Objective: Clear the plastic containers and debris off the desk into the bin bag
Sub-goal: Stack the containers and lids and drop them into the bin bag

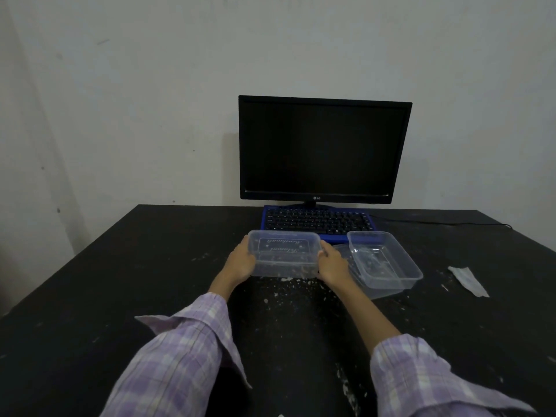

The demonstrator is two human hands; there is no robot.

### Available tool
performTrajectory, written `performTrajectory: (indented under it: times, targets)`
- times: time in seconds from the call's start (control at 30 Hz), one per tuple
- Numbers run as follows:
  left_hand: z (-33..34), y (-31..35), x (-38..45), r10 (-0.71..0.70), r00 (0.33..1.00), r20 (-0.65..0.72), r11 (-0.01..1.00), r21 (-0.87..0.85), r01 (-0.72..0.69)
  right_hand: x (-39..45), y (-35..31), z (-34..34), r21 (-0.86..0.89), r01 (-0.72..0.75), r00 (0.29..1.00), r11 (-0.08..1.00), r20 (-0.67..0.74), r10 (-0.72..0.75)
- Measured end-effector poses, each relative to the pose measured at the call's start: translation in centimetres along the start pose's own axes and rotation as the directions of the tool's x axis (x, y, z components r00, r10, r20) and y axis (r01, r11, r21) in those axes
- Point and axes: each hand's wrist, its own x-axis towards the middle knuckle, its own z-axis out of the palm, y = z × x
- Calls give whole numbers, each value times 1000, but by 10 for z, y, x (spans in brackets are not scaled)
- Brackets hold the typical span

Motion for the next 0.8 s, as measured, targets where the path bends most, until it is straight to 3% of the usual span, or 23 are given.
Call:
performTrajectory:
  times: [0.2,0.33,0.43,0.6,0.8]
  targets:
    - [-5,3,-4,-60,998,36,995,-72,62,-2,-3,-6,90,-42,998,995,56,37]
    - [-14,6,-15,-138,990,21,958,-250,139,-17,-15,-12,157,-44,998,987,53,36]
    - [-23,9,-32,-120,993,-19,944,-312,108,-30,-20,-13,282,-66,996,957,77,46]
    - [-47,12,-76,-58,994,-96,943,-332,23,-67,-34,-12,337,-32,993,941,115,-7]
    - [-83,4,-149,-77,980,-185,919,-395,-2,-134,-53,-2,455,-13,962,890,248,-113]
